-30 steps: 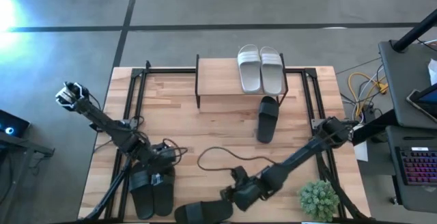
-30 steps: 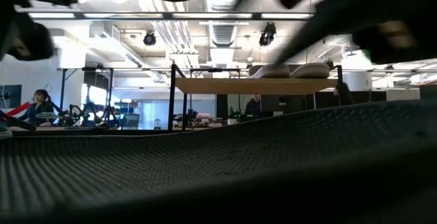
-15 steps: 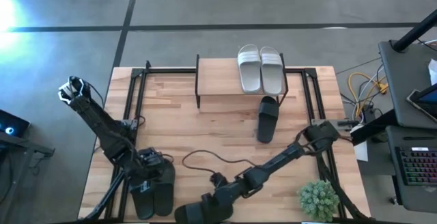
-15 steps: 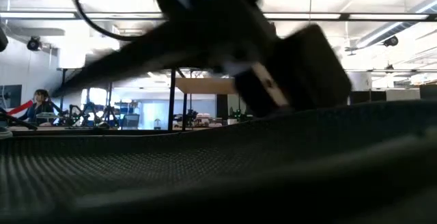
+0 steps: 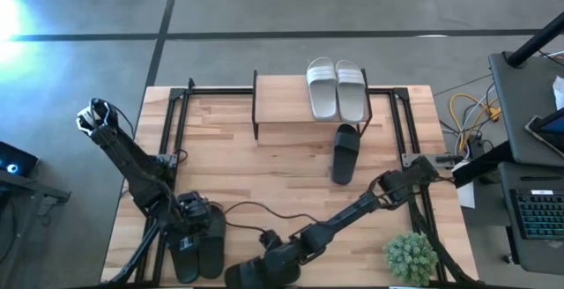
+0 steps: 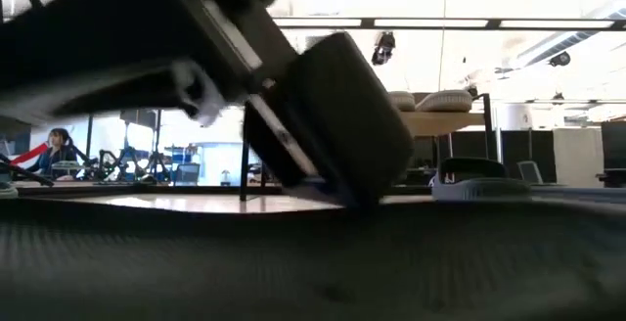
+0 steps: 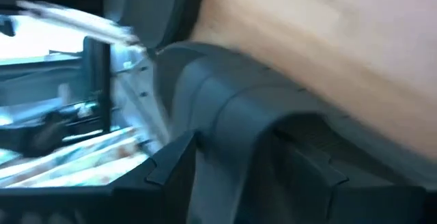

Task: Pick and place slides into the shelf
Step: Put the black slide under the shelf

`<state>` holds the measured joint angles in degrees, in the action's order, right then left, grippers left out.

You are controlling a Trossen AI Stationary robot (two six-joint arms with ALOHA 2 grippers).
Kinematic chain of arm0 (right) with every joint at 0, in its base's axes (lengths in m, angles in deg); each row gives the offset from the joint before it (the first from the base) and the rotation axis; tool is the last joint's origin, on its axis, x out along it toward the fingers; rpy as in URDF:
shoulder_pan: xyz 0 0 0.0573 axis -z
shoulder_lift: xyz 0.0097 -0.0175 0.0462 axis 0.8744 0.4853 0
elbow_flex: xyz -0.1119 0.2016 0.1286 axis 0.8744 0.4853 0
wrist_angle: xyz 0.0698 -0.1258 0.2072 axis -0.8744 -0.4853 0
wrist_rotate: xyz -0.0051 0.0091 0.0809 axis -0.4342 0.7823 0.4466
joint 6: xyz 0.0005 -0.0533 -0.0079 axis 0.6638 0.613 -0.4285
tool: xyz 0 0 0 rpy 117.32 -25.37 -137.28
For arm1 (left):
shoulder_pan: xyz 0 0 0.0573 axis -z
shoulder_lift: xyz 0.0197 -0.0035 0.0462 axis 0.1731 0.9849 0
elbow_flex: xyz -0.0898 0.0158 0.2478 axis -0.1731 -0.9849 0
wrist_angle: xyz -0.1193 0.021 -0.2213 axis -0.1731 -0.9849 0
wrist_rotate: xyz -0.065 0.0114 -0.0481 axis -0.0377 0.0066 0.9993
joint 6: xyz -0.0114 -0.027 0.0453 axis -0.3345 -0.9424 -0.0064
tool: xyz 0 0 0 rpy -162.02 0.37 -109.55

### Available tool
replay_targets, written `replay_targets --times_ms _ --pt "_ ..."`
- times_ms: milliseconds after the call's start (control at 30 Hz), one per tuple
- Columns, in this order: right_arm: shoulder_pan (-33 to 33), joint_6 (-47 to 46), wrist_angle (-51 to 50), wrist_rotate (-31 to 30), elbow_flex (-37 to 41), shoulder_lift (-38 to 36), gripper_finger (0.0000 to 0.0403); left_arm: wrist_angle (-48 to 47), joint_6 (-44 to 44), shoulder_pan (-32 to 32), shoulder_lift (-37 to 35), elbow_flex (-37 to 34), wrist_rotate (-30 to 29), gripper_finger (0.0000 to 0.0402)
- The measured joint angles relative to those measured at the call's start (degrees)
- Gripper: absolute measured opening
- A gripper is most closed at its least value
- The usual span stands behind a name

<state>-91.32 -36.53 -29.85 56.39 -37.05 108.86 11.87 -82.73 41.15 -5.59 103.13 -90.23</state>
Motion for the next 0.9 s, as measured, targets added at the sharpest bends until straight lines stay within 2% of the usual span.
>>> replay_targets --times_ms 133,333,433,533,633,733,833,900 --pt "0.00 1.89 -9.77 -2.32 -4.07 -0.35 0.0131 -0.06 0.01 0.80 0.32 -0.03 -0.36 0.0092" --pt "0.15 1.99 -22.64 -4.81 -8.70 -0.52 0.0022 0.01 -0.20 1.83 0.28 -0.03 -2.93 0.0092" --pt "0.37 0.04 -24.47 -6.37 -9.67 -0.50 0.0014 0.00 -0.28 2.00 0.28 -0.03 -4.55 0.0092" --pt "0.18 -7.49 -31.27 -12.40 -10.79 -1.07 0.0010 0.01 -0.33 1.98 0.28 -0.03 -6.79 0.0092" --pt "-0.96 -20.01 -44.61 -20.74 -13.23 -2.16 0.0010 0.02 -0.35 2.00 0.28 -0.05 -8.87 0.0092" --pt "-2.54 -35.28 -63.00 -26.87 -16.52 -3.19 0.0009 -0.02 -0.35 2.00 0.28 -0.05 -10.91 0.0092" --pt "-2.27 -36.00 -74.44 -25.45 -19.57 -3.70 0.0009 -0.03 -0.31 1.94 0.28 -0.11 -12.23 0.0092" --pt "-1.10 -36.00 -79.77 -26.69 -21.40 -3.71 0.0009 -0.13 -0.28 1.85 0.28 -0.43 -13.02 0.0092"
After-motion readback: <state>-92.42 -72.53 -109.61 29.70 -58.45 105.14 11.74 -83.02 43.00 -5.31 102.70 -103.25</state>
